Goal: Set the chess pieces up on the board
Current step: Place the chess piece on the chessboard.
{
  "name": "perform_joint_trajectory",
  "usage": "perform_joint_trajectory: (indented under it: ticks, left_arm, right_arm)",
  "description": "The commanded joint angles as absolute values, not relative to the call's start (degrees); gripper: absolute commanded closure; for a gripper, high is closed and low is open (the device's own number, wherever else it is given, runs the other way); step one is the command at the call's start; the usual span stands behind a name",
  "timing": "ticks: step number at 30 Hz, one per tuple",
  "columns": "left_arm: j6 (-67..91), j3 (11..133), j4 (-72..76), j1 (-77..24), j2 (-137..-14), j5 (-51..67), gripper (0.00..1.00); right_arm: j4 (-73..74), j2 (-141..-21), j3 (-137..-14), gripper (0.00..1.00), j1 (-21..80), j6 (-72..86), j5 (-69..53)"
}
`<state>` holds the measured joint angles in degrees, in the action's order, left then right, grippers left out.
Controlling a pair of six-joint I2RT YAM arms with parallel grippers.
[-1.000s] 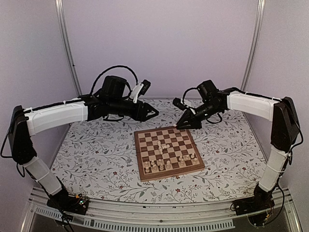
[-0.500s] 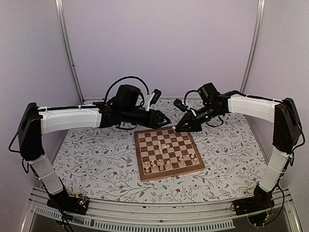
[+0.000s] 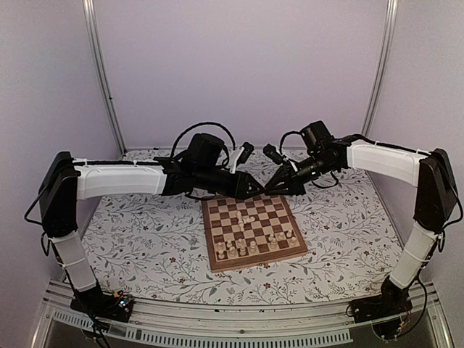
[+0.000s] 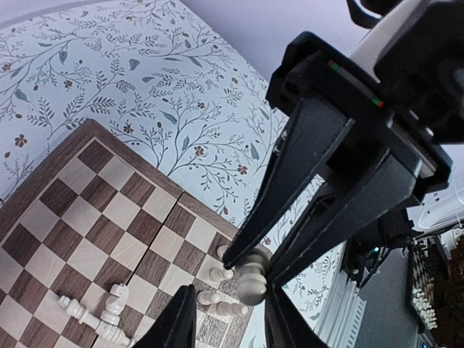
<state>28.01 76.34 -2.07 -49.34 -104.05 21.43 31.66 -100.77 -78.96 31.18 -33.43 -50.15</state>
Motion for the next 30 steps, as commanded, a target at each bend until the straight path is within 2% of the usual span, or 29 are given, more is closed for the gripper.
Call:
perform_joint_trajectory:
  ticks: [1,16,23,30]
  left_arm:
    - [27.9,77.9,1.1,-50.1,-105.1,22.5,0.68]
    - [27.1,78.6,2.1,-50.1,-106.6,24.9,0.86]
    - [27.0,78.8,1.5,-50.2,-106.6,25.6,0.92]
    - [21.0,82.5,-8.1,-50.2,-106.5,22.8,0.93]
  right_arm:
    - [31.3,-99.1,-78.0,0.9,31.3,-34.2,-51.7]
    - [31.5,-99.3,-78.0,0.89,31.3,-34.5,-51.0]
    - [31.3,-98.8,-78.0,0.82,31.4,-34.5,-50.2]
    - [34.5,-95.4,-78.7,0.59,28.5,-38.1,-50.7]
